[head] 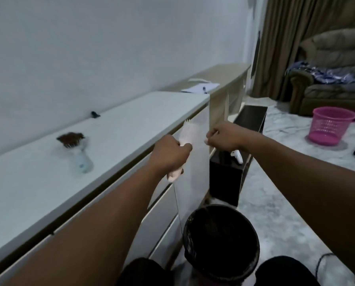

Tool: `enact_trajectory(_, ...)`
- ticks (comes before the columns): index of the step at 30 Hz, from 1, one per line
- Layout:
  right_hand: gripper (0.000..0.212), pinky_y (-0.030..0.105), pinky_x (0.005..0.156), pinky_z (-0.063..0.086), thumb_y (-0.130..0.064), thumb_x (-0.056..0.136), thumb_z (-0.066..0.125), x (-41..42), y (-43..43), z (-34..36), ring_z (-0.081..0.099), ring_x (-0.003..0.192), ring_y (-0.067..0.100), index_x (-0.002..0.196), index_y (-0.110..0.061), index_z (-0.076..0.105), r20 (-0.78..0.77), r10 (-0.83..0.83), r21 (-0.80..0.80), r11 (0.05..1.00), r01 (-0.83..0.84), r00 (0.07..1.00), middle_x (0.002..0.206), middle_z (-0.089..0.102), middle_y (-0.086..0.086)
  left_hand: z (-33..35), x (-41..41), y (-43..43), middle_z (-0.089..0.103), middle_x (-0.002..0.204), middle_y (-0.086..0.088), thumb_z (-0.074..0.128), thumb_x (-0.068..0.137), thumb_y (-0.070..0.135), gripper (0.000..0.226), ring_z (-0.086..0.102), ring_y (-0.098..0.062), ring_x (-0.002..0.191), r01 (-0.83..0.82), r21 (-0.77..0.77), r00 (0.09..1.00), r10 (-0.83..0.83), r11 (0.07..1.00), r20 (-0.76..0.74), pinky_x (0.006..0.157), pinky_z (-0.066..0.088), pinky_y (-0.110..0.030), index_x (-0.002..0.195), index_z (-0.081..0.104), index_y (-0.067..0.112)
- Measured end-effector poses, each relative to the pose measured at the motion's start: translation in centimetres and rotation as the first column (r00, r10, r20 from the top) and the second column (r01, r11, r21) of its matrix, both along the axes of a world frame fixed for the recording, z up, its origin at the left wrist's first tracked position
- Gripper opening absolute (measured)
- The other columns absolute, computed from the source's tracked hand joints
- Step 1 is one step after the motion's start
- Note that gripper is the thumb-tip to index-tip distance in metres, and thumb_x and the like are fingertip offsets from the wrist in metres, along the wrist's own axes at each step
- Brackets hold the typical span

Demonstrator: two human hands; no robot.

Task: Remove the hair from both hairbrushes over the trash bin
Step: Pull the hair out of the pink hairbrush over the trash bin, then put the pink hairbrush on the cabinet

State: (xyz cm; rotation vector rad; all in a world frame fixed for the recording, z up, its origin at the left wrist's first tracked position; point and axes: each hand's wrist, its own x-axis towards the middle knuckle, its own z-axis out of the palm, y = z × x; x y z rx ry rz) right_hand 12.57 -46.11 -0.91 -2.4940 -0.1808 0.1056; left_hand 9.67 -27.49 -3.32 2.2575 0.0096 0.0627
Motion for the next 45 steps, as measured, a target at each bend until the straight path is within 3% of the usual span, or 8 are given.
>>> enact_trajectory(7,0.023,0.032,0.066,0.050,-0.029,0.089,0.067,-3.0,6.1,8.5,0.065,0.085,0.024,0.107,-0.014,0.067,0.142,0.075,0.070,0.994,-0.086,0.987,0.093,0.072,0.009,9.1,-4.3,6.4,0.076,0.082,-0.007,0.051,0.065,0.049,0.051,0.075,-0.031,0.068,-0.185,0.144,0.967,0.154,0.972,0.203,0.074,0.064,-0.046,0.088,0.069,0.007)
enact_trajectory(13,0.020,0.030,0.061,0.047,-0.027,0.090,0.067,-3.4,13.3,13.0,0.064,0.080,0.021,0.102,-0.012,0.068,0.204,0.205,0.068,0.973,-0.223,0.957,0.102,0.075,0.016,12.8,-7.2,15.0,0.075,0.079,-0.005,0.053,0.069,0.047,0.043,0.073,-0.023,0.070,-0.392,0.155,0.899,0.343,0.907,0.271,0.071,0.061,-0.037,0.083,0.069,0.010)
enact_trajectory(18,0.018,0.031,0.062,0.046,-0.027,0.090,0.068,-3.7,21.1,14.8,0.065,0.084,0.024,0.100,-0.013,0.069,0.237,0.338,0.028,0.935,-0.354,0.911,0.097,0.074,0.012,13.4,-9.7,22.0,0.057,0.070,-0.002,0.058,0.078,0.038,0.027,0.056,-0.021,0.061,-0.568,0.177,0.811,0.510,0.804,0.286,0.054,0.035,-0.026,0.071,0.047,0.014)
enact_trajectory(24,0.023,0.029,0.080,0.044,-0.033,0.090,0.068,-4.7,31.7,13.6,0.058,0.095,0.019,0.107,-0.018,0.068,0.237,0.524,-0.094,0.851,-0.517,0.818,0.094,0.061,-0.006,11.8,-12.8,29.6,0.060,0.077,-0.002,0.059,0.080,0.036,0.023,0.063,-0.027,0.076,-0.714,0.180,0.699,0.674,0.677,0.239,0.063,0.041,-0.030,0.078,0.052,0.014)
enact_trajectory(31,0.023,0.023,0.065,0.041,-0.034,0.089,0.066,-3.8,39.6,9.3,0.058,0.092,0.017,0.107,-0.019,0.067,0.184,0.614,-0.157,0.789,-0.594,0.768,0.101,0.063,-0.003,7.8,-13.2,34.5,0.053,0.074,0.003,0.059,0.083,0.035,0.022,0.058,-0.025,0.073,-0.765,0.235,0.638,0.755,0.600,0.150,0.065,0.042,-0.030,0.082,0.052,0.014)
enact_trajectory(38,0.021,0.030,0.078,0.051,-0.032,0.088,0.066,-1.8,42.4,6.3,0.064,0.088,0.020,0.102,-0.017,0.067,0.113,0.623,-0.168,0.780,-0.603,0.774,0.094,0.064,-0.002,4.4,-11.3,35.7,0.053,0.091,0.000,0.058,0.086,0.037,0.026,0.061,-0.030,0.094,-0.749,0.284,0.642,0.761,0.599,0.089,0.074,0.042,-0.031,0.100,0.051,0.016)
enact_trajectory(41,0.024,0.027,0.071,0.045,-0.032,0.088,0.066,-1.4,42.8,5.5,0.061,0.091,0.019,0.106,-0.016,0.067,0.103,0.621,-0.195,0.779,-0.596,0.777,0.100,0.064,-0.002,3.6,-10.7,35.8,0.054,0.092,-0.001,0.058,0.087,0.037,0.025,0.055,-0.029,0.086,-0.727,0.308,0.655,0.754,0.614,0.045,0.072,0.042,-0.031,0.095,0.050,0.015)
enact_trajectory(45,0.025,0.021,0.056,0.033,-0.035,0.090,0.063,-1.3,42.8,4.8,0.058,0.090,0.017,0.109,-0.021,0.065,0.089,0.602,-0.223,0.789,-0.573,0.793,0.106,0.062,-0.004,2.9,-10.2,35.6,0.051,0.096,-0.002,0.060,0.089,0.042,0.031,0.063,-0.031,0.102,-0.674,0.380,0.686,0.728,0.634,0.001,0.074,0.041,-0.031,0.099,0.046,0.016)
